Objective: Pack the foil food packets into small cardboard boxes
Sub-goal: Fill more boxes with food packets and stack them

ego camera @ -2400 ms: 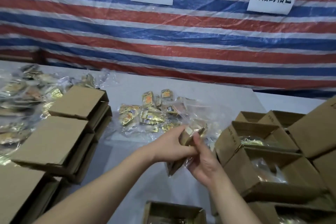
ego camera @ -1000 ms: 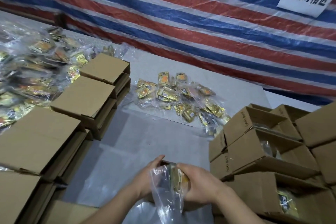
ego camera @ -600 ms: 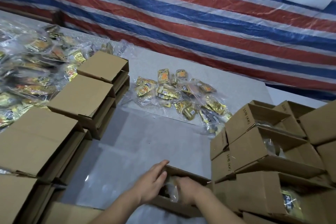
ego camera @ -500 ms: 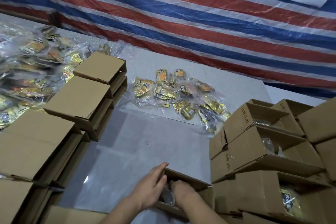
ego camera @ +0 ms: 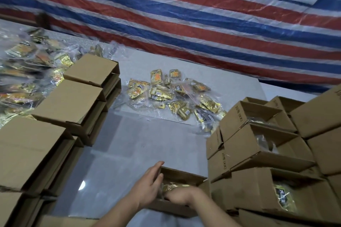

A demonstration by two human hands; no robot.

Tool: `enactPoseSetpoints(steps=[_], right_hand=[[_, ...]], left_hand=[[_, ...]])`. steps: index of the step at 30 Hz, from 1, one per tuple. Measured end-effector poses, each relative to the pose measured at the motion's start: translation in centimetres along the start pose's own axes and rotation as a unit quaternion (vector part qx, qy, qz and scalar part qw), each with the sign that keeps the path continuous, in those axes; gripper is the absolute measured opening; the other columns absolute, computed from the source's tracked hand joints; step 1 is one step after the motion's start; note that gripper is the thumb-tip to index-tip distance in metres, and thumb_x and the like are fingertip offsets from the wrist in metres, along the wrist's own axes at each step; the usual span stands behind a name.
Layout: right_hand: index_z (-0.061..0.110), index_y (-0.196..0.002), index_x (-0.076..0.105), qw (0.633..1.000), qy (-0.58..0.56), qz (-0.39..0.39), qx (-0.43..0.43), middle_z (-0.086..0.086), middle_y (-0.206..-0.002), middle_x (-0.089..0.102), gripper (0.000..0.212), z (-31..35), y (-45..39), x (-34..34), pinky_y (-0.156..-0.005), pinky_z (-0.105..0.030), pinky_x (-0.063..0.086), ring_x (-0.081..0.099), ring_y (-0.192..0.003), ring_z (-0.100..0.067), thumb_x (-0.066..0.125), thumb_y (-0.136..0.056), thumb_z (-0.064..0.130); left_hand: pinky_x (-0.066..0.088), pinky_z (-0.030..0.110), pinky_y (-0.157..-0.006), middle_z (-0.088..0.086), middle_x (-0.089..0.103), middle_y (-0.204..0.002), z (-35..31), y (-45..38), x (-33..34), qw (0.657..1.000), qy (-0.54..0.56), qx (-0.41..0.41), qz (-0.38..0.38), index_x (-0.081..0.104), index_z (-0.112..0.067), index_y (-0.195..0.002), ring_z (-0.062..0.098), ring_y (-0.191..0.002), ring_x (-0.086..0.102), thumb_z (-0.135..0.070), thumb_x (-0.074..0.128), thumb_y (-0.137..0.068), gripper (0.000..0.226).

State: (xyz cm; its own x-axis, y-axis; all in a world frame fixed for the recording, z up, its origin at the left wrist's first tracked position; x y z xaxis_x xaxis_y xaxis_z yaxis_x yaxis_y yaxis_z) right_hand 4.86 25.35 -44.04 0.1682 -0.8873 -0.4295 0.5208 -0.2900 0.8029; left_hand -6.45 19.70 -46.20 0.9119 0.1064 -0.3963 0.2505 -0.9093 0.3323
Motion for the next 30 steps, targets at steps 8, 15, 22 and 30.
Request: enactPoseSetpoints(steps=[8, 15, 22, 30], right_hand=[[0.013, -0.121, 0.067, 0.99, -0.018, -0.114, 0.085, -0.011, -0.127, 0.066, 0.038, 0.2, 0.4, -0.7, -0.094, -0.029, 0.045, 0.058, -0.122, -0.029, 0.052, -0.095, 0.037], [0.032, -0.092, 0.048, 0.895, 0.0, -0.428, 0.124, 0.011, -0.091, 0.05, 0.007, -4.6, 8.4, -4.8, -0.064, -0.02, 0.042, 0.052, -0.074, -0.006, 0.051, -0.097, 0.036], [0.016, -0.142, 0.037, 0.933, -0.097, -0.298, 0.177, -0.008, -0.129, 0.057, 0.039, -6.4, 7.2, -4.0, -0.101, -0.036, 0.044, 0.057, -0.118, -0.024, 0.035, -0.102, 0.017], [0.014, -0.136, 0.038, 0.936, -0.009, -0.325, 0.139, -0.012, -0.12, 0.06, 0.044, -1.9, 11.4, -8.1, -0.088, -0.04, 0.049, 0.06, -0.111, -0.032, 0.046, -0.094, 0.001]], left_hand=[[0.023, 0.019, -0.114, -0.01, 0.032, -0.154, -0.4, 0.2, -0.1, 1.0, -0.01, -0.007, 0.009, 0.03, -0.033, -0.15, 0.005, -0.14, 0.033, -0.029, 0.041, -0.104, 0.047], [0.027, 0.022, -0.113, -0.004, 0.037, -0.153, -2.0, 0.5, -0.4, 0.999, -0.026, -0.019, -0.001, 0.032, -0.025, -0.148, 0.01, -0.139, 0.038, -0.022, 0.04, -0.103, 0.046], [0.035, 0.03, -0.108, 0.012, 0.046, -0.147, -2.8, 0.5, 0.1, 0.996, -0.028, -0.079, -0.044, 0.035, -0.016, -0.145, 0.023, -0.134, 0.047, -0.018, 0.05, -0.099, 0.049], [0.041, 0.042, -0.099, 0.023, 0.054, -0.136, -8.8, 2.0, -4.8, 0.988, -0.05, -0.067, -0.131, 0.045, -0.012, -0.141, 0.039, -0.121, 0.055, -0.008, 0.04, -0.1, 0.041]])
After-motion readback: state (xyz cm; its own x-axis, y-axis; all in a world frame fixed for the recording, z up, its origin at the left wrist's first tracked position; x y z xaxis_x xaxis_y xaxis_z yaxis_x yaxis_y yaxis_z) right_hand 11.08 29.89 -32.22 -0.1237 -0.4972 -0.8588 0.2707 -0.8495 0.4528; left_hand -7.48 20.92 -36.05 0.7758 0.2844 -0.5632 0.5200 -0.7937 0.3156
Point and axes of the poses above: each hand's wrist, its own y-axis away from the middle knuckle, its own x-axis out of the palm, z = x × y, the point moved 5 cm from there along -y, towards the middle knuckle
